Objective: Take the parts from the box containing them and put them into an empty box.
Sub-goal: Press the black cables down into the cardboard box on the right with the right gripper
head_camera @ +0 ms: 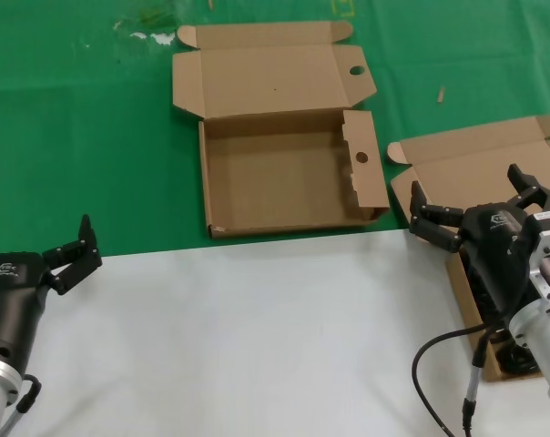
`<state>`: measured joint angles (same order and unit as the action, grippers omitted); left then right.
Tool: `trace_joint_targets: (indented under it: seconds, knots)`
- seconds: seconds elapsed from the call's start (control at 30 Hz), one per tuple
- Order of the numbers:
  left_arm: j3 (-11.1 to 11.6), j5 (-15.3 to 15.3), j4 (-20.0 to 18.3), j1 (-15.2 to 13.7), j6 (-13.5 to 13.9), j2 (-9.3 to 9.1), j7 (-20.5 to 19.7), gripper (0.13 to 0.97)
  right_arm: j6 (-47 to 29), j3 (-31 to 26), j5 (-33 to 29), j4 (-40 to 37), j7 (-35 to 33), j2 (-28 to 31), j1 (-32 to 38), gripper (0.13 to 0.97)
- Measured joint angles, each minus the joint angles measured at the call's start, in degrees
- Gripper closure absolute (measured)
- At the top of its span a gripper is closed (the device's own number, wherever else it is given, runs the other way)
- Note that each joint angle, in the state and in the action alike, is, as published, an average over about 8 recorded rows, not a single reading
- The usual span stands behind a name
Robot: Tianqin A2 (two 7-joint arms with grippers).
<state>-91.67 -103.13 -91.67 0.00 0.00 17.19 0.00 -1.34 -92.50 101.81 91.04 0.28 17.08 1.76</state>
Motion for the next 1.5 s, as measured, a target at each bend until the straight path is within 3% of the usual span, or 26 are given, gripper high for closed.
trace_joint_targets:
  seconds: [1.5]
  knots:
    - [0.0, 0.0, 0.0, 0.0, 0.0, 0.00, 0.0, 0.132, 0.0, 0.0, 0.0, 0.0, 0.0, 0.0, 0.0, 0.129]
